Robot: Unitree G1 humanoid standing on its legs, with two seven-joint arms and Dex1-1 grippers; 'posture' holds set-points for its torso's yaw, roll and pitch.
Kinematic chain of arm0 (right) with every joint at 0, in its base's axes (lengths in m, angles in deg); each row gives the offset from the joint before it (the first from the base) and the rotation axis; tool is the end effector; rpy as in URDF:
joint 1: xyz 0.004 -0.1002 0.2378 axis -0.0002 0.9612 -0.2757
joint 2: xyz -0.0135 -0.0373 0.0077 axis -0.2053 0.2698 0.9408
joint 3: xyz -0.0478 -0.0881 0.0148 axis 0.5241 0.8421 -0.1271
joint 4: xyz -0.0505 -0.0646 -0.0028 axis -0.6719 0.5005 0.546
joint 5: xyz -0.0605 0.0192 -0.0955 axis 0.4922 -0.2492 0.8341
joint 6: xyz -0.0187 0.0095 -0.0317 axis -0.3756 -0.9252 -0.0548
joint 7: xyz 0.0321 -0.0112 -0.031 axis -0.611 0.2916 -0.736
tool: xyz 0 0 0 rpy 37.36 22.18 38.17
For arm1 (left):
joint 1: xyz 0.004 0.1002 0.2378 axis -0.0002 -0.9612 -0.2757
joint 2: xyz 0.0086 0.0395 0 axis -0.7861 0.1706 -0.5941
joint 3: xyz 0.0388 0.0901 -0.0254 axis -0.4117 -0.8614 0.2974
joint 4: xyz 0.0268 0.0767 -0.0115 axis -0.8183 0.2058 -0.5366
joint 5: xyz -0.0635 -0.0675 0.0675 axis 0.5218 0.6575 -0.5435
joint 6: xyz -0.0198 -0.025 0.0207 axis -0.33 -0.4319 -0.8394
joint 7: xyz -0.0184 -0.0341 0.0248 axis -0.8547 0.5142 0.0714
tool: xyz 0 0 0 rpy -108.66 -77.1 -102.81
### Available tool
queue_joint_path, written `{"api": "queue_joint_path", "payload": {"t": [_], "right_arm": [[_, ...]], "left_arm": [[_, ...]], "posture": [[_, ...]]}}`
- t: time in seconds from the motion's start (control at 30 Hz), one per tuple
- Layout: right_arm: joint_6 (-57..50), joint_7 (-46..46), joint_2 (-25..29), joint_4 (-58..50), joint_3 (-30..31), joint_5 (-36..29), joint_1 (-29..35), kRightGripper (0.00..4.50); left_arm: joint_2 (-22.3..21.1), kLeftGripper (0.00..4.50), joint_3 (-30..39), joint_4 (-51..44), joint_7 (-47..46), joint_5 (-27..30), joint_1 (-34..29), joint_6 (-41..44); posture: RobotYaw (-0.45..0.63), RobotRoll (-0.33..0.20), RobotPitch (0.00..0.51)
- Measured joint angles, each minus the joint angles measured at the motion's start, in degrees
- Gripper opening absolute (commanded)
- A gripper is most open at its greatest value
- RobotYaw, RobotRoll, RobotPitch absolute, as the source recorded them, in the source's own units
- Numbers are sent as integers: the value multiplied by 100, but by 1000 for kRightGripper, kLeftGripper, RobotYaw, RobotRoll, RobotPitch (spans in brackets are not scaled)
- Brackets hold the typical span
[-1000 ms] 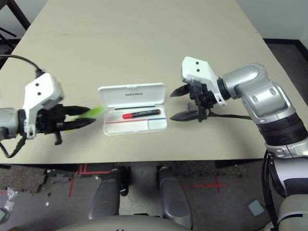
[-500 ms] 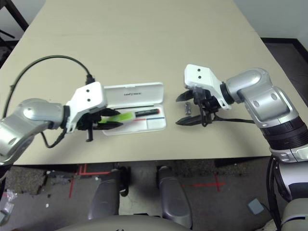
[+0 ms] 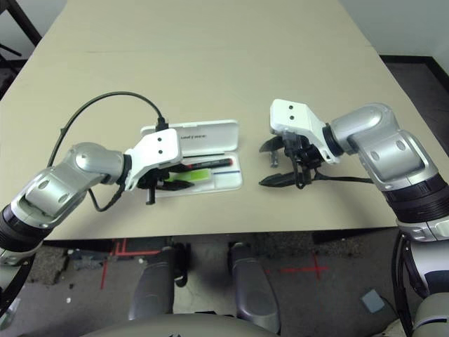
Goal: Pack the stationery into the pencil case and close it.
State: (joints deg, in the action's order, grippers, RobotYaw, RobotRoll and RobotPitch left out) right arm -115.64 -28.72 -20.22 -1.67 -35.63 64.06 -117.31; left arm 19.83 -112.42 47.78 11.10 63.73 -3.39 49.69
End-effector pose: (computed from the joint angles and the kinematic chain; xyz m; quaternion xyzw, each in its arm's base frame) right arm 0.2889 -0.2210 0.2362 -0.3091 0.2364 0.5873 0.7097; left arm 0.2568 0.1412 0.1983 0.3358 0.1541 -0.5828 0.7238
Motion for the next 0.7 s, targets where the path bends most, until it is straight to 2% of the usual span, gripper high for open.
{"api": "queue_joint_path", "payload": {"t": [0.03, 0.33, 0.5, 0.7], "right_arm": [[0, 1, 2, 0, 0, 9, 4, 4500], [155, -11, 63, 109, 0, 157, 12, 4500], [191, -162, 135, 370, -65, 123, -161, 4500], [-122, -179, 292, 499, -557, -164, -303, 4500]], "left_arm": [[10, 1088, -13, 38, 20, -16, 0, -17], [115, 4455, 181, 99, 75, 25, -7, -36], [70, 4455, 643, 0, 156, 274, -186, -35], [-470, 4455, 1548, -212, 343, 620, -720, -41]], "posture": [[-84, 0, 220], [-69, 0, 219], [-65, 0, 218], [-62, 0, 213]]}}
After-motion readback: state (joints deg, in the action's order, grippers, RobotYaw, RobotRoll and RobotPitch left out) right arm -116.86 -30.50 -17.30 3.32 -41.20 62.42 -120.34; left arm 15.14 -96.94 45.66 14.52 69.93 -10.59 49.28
